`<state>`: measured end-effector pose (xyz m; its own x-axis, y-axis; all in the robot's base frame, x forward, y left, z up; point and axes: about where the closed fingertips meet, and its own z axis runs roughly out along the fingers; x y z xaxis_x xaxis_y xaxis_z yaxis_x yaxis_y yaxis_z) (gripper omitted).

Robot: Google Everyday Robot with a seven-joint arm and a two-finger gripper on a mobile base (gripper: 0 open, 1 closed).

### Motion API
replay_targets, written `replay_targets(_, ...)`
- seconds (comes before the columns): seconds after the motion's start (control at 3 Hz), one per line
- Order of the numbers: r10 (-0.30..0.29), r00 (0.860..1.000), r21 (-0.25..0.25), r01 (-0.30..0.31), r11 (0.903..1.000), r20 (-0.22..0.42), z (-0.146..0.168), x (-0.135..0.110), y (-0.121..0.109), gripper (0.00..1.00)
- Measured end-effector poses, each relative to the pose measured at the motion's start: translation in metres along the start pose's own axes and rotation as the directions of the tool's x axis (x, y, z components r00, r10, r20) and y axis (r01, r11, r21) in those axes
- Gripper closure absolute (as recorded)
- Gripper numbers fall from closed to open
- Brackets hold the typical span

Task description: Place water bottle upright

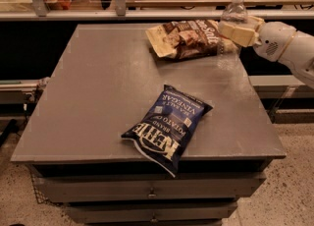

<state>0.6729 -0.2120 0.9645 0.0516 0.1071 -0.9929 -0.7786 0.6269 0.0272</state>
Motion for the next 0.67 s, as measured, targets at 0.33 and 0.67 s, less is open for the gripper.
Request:
replay_targets(0.33, -0.051, 0.998, -0.005, 0.052, 0.9987, 0.031, -0.0035, 0.0054, 0.0027, 1.00)
replay_targets(0.67, -0.065, 0.997, -0.009, 0.066, 0.9978, 0.039, -0.0037, 0.0107, 0.0023, 1.00)
